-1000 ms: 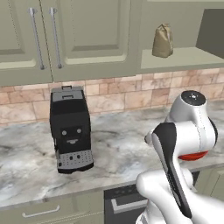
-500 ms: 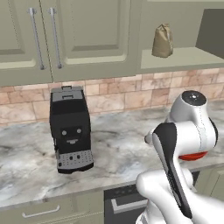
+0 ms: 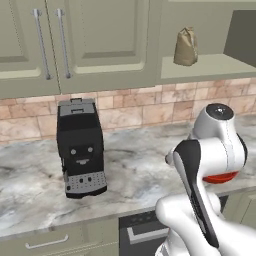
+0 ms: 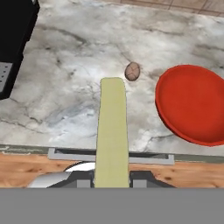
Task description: Pick the egg and butter from the fridge and place them by the bowl for mixing.
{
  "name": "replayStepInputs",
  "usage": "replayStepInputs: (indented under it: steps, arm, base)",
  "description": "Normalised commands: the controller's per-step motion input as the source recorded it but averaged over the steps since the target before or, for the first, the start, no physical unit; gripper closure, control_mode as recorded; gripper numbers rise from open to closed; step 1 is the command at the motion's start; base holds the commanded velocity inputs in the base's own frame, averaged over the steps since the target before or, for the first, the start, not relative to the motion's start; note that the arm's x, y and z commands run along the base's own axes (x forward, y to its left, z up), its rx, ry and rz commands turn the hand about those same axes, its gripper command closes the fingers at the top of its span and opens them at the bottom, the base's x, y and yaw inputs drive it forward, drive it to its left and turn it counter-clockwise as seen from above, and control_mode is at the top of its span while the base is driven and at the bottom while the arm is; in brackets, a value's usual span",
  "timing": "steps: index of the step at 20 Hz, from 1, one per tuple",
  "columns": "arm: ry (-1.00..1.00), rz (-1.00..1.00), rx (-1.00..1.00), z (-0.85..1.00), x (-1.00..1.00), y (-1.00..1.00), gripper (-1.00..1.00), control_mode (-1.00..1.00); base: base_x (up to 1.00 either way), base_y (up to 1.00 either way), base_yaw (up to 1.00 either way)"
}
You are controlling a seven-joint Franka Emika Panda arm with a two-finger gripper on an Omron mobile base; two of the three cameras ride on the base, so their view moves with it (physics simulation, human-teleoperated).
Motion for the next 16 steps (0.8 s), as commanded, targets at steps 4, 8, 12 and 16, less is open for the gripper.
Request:
replayStepInputs:
  steps: [4,8,12,16]
  arm:
    - [0.02,-0.07,0.0,-0.27,0.39,0.02,1.0,-1.0]
    - [0.01,-0.01,0.0,-0.39,0.5,0.0,1.0,-1.0]
    - [0.0,0.0,0.0,-0.52,0.39,-0.03,1.0,-1.0]
    - [0.01,0.0,-0.01,-0.56,0.27,-0.09,1.0,-1.0]
  base:
    - [0.0,0.0,0.0]
    - [0.0,0.0,0.0]
    - [0.0,0.0,0.0]
    - [0.0,0.0,0.0]
